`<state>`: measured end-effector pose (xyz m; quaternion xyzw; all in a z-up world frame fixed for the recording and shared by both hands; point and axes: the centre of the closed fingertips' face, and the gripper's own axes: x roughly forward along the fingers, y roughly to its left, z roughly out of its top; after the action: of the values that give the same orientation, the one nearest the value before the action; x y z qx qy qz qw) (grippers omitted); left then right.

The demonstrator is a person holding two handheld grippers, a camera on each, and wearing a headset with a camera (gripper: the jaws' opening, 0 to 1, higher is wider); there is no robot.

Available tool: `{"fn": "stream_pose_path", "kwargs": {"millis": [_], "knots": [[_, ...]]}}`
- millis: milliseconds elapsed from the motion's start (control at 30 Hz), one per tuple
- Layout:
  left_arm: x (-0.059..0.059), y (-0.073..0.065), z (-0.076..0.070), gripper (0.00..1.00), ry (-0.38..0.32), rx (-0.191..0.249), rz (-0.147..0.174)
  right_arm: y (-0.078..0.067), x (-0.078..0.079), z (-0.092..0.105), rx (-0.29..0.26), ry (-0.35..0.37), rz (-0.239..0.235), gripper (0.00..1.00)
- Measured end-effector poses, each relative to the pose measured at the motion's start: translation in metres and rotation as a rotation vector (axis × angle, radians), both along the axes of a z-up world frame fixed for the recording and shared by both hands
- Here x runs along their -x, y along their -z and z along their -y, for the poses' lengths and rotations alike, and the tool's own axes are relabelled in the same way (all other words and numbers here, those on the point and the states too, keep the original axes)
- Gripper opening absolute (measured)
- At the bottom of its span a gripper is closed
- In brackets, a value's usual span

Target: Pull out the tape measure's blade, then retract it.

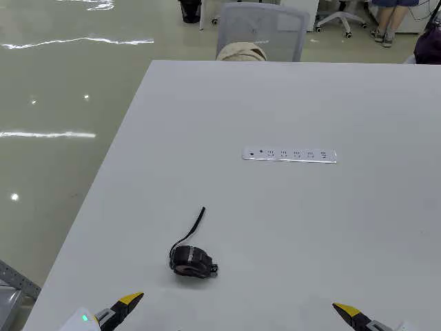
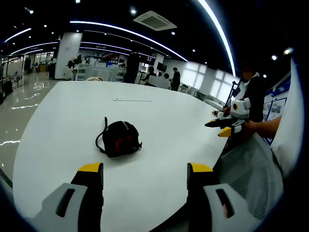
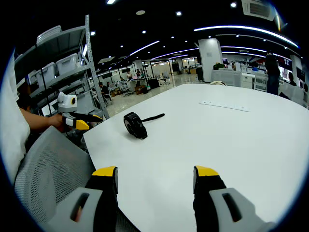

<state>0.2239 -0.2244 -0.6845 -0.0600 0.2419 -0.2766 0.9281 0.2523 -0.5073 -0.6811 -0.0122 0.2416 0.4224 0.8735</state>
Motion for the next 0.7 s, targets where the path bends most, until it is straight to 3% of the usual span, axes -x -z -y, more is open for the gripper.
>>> {"fn": "stream_pose_path", "kwargs": {"millis": [133,167,267,700], "knots": [[0.0003,0.0000,0.0006,0.69,0.003,0.004,0.000,-0.0004,0.0000,-0.0001,0.000,-0.001,0.006,0.64],[0.0005,-0.0022,0.0037,0.70,0.008,0.025,0.006,-0.0011,0.0009,-0.0005,-0.006,-0.006,0.008,0.65],[0.0011,-0.0016,0.0050,0.70,0.014,0.013,0.005,-0.0059,0.0008,0.0000,-0.021,-0.010,0.038,0.65],[0.0005,-0.0037,0.0036,0.73,-0.008,0.042,0.010,-0.0045,0.0016,-0.0011,-0.043,-0.009,0.037,0.71]]}}
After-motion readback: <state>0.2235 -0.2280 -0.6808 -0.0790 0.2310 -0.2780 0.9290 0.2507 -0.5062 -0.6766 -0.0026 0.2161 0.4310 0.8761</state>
